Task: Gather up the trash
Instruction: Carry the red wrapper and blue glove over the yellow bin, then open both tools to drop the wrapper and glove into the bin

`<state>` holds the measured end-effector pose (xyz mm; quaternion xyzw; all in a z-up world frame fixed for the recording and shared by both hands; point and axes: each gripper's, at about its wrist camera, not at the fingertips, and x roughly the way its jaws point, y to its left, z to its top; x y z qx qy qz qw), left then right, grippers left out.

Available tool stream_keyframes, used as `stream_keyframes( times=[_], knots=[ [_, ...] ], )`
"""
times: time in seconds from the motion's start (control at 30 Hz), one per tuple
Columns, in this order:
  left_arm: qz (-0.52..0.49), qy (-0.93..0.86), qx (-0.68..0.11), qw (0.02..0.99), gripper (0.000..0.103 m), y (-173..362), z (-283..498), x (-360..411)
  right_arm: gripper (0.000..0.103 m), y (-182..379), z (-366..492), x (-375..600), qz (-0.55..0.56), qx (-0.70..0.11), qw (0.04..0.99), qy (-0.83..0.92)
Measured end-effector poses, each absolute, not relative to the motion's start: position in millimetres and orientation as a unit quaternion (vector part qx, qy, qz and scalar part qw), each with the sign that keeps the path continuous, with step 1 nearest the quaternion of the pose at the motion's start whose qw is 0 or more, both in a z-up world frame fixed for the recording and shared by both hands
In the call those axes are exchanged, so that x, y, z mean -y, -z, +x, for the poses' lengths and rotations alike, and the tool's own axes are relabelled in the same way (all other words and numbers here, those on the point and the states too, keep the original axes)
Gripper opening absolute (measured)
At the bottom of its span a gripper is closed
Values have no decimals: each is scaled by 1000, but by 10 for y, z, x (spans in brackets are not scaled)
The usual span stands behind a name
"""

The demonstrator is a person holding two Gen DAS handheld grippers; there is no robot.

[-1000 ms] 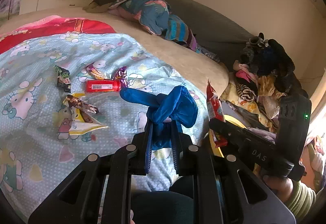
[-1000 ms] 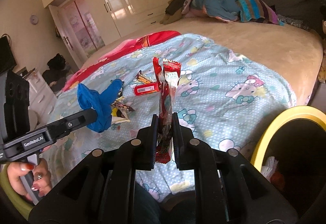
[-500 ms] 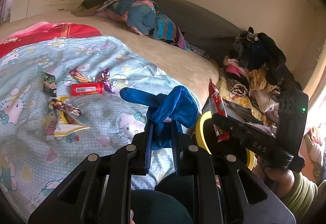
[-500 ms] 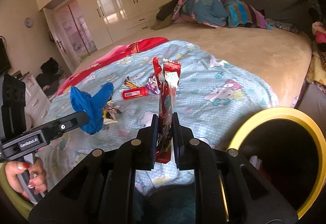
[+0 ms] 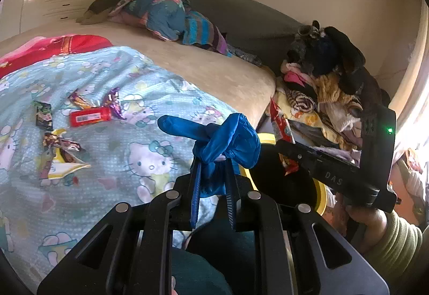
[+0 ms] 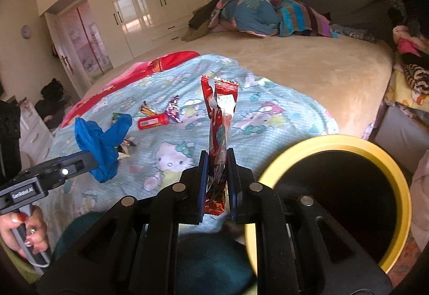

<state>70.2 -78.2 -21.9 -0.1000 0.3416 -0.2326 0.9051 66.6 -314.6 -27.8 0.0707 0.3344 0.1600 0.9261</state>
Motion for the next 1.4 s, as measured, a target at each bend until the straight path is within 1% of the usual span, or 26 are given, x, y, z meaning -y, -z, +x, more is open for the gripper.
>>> stream_keyframes(
  times=[0.67, 1.4],
  knots=[
    [-47, 273, -356, 892, 16, 313, 588, 1350, 9, 497, 495, 3785, 83, -346, 930, -89],
    [32, 328, -378, 865, 16, 548, 621, 2111, 10, 692, 553, 4268, 113, -364, 924, -34]
  ],
)
